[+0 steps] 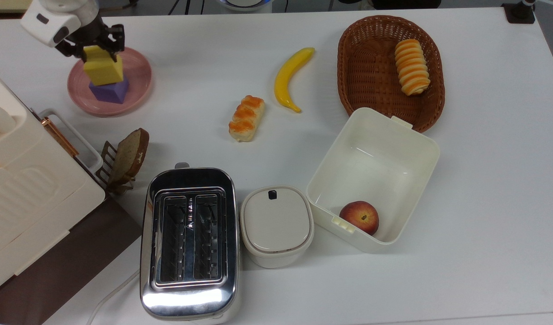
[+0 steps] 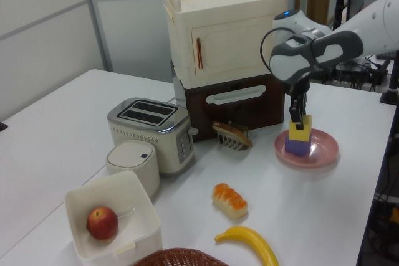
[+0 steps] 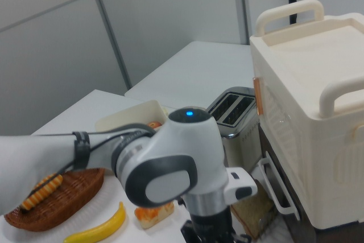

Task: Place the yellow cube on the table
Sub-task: 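Carry the yellow cube beside the pastry and lower it onto the table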

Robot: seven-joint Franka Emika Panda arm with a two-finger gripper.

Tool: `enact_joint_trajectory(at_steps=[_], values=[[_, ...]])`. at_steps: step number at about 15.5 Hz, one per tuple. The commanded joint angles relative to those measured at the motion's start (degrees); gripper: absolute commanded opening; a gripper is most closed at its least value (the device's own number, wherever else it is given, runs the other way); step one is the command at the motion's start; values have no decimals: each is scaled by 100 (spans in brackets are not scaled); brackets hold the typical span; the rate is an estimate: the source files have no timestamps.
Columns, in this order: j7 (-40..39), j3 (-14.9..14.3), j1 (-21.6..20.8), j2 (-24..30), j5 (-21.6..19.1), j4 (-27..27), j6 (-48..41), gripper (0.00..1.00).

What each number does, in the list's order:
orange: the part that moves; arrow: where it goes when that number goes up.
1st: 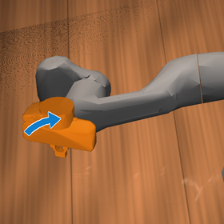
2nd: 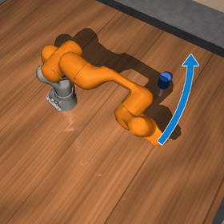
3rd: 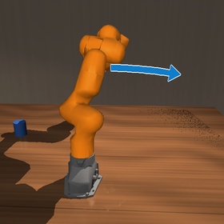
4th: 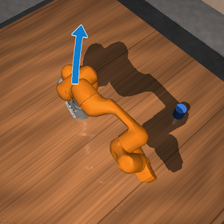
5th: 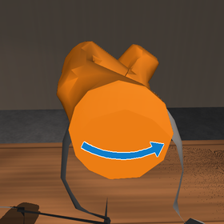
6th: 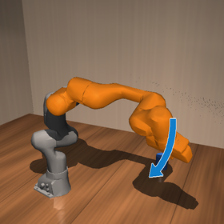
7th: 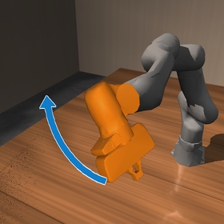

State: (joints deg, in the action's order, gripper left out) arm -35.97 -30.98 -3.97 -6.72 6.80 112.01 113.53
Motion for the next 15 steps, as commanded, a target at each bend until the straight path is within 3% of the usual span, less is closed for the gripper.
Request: enact_joint_trajectory(at_steps=[1, 4, 8, 10, 12, 15], values=[[-77, -137, -428, 400, -486, -477, -1024, 0], [623, -5, -797, 488, -698, -496, -1141, 0], [1811, 863, -869, 391, -689, -339, -887, 0], [2303, 1163, -887, 295, -575, -67, -369, 0], [2952, 1497, -887, -108, -147, 75, 97, 0], [3228, 1604, -895, -277, 5, 163, 432, 0]])
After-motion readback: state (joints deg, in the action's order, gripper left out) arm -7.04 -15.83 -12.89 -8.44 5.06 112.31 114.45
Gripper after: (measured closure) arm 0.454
